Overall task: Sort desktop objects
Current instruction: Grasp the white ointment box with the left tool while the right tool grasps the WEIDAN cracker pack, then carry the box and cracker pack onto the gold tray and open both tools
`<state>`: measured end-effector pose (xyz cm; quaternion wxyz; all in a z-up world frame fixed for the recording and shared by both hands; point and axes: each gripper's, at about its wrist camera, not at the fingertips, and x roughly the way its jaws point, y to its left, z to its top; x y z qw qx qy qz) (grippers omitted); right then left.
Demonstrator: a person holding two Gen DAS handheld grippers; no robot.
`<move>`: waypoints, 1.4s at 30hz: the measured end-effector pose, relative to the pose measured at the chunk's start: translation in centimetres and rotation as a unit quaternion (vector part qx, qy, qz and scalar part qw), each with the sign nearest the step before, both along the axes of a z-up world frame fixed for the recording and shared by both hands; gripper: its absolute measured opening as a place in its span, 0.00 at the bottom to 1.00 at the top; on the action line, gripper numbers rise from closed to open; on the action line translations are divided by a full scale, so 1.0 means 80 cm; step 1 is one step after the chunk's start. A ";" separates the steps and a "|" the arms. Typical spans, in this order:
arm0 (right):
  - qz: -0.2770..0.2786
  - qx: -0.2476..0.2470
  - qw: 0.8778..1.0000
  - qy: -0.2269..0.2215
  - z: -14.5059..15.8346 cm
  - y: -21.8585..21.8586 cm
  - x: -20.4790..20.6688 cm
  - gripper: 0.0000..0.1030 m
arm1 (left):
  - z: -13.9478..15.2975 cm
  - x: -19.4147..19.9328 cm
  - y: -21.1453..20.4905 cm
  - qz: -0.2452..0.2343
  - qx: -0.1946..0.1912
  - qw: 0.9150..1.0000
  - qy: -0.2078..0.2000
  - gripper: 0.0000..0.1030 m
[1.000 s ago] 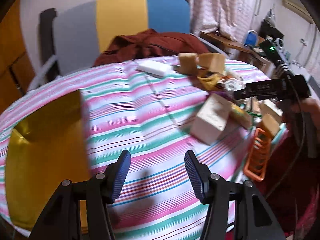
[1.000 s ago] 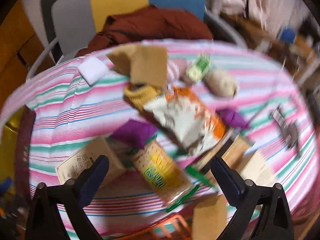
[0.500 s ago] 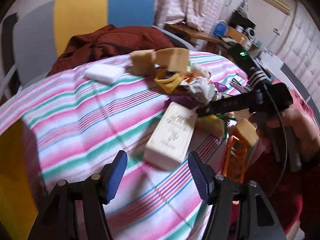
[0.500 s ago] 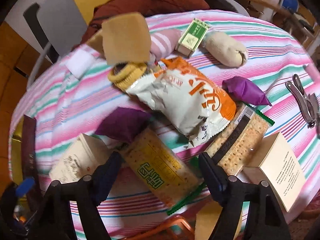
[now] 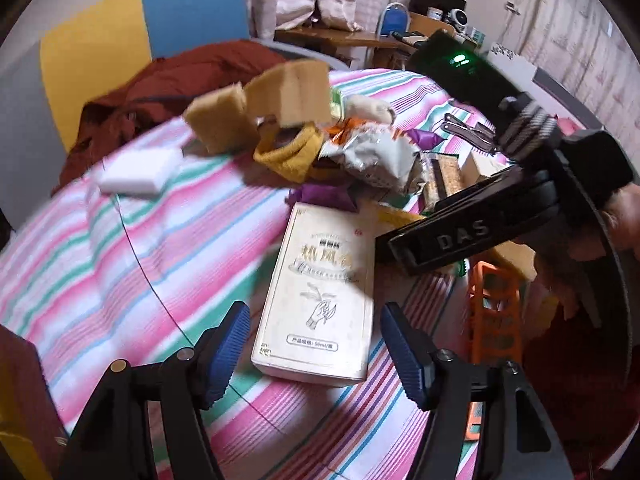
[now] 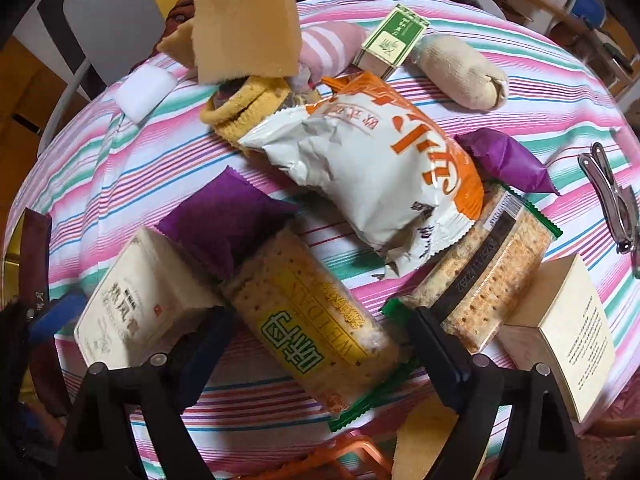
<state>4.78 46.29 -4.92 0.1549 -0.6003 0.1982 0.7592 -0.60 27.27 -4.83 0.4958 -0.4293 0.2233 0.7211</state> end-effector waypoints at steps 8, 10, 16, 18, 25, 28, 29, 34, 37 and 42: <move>0.018 0.017 1.000 -0.014 -0.004 -0.025 0.011 0.92 | -0.023 -0.011 -0.016 0.042 0.017 0.998 -0.035 0.57; 0.023 0.026 0.999 -0.017 -0.006 -0.035 0.006 0.88 | -0.026 -0.015 -0.029 0.063 0.030 0.997 -0.043 0.55; 0.048 0.017 0.999 -0.007 -0.001 -0.063 0.009 0.65 | -0.025 -0.011 -0.071 0.116 0.050 0.991 -0.051 0.53; 0.058 -0.006 0.998 0.009 0.003 -0.072 0.013 0.65 | -0.023 -0.005 -0.088 0.131 0.055 0.988 -0.060 0.53; 0.084 -0.025 0.996 0.018 0.008 -0.108 0.030 0.70 | -0.009 0.003 -0.096 0.150 0.043 0.987 -0.045 0.57; 0.088 -0.023 0.996 0.016 0.010 -0.120 0.040 0.72 | -0.001 -0.003 -0.088 0.149 0.052 0.987 -0.036 0.58; 0.090 -0.020 0.996 0.014 0.010 -0.125 0.043 0.72 | 0.000 -0.005 -0.084 0.145 0.052 0.987 -0.036 0.58; 0.103 0.005 0.995 0.009 0.012 -0.149 0.060 0.64 | -0.012 -0.010 -0.078 0.133 0.046 0.989 -0.052 0.53; 0.110 -0.006 0.994 0.021 0.017 -0.164 0.071 0.54 | -0.017 -0.008 -0.084 0.139 0.045 0.988 -0.050 0.51; 0.119 -0.032 0.992 0.036 0.024 -0.192 0.094 0.48 | -0.016 -0.005 -0.106 0.157 0.057 0.985 -0.050 0.51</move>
